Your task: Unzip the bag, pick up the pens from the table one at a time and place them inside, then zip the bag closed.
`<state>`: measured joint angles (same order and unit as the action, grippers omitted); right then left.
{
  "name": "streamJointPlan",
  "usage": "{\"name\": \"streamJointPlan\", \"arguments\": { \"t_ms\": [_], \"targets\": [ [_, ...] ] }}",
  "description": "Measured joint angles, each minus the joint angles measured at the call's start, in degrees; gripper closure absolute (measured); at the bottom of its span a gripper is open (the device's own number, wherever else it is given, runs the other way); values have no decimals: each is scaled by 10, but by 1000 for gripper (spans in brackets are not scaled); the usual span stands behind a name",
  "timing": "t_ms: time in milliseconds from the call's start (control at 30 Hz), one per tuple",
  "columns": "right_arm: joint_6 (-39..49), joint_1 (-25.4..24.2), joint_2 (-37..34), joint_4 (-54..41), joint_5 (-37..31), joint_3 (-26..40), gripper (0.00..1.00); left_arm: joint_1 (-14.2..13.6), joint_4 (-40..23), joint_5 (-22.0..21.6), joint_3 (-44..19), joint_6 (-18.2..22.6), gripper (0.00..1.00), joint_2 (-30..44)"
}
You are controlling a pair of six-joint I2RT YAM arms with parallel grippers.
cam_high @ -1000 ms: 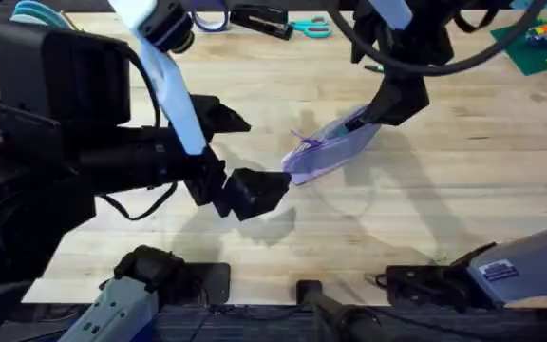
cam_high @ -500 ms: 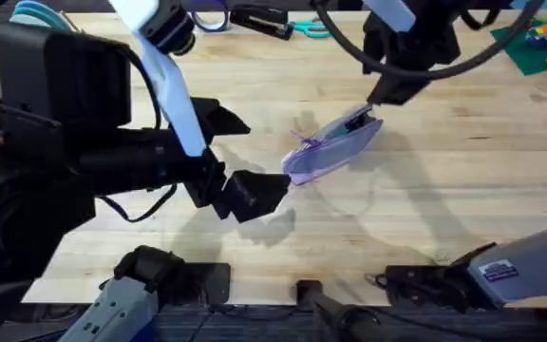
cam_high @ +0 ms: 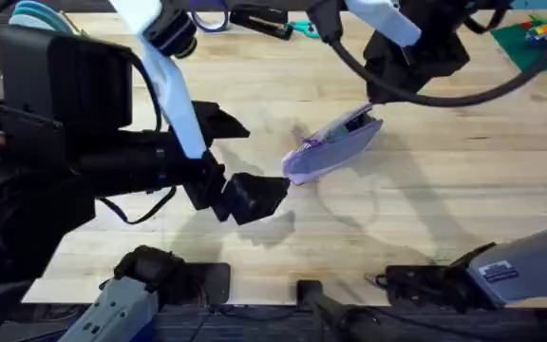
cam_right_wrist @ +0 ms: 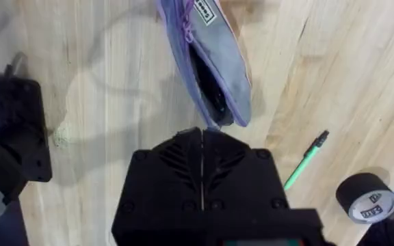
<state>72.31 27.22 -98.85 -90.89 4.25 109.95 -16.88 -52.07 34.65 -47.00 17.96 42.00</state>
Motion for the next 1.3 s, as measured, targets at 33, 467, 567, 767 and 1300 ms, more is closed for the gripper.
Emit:
{"name": "streamJointPlan", "arguments": {
  "t_ms": [33,467,567,767,1300],
  "targets": [
    [4,0,0,0,0,-4,970,0,0,0,0,0,8,0],
    [30,0,0,91,26,-110,971,0,0,0,0,0,8,0],
    [31,0,0,111,34,-129,972,0,0,0,0,0,8,0],
    [32,0,0,157,41,-177,971,0,0,0,0,0,8,0],
    [32,0,0,287,48,-291,971,0,0,0,0,0,8,0]
  ]
}}
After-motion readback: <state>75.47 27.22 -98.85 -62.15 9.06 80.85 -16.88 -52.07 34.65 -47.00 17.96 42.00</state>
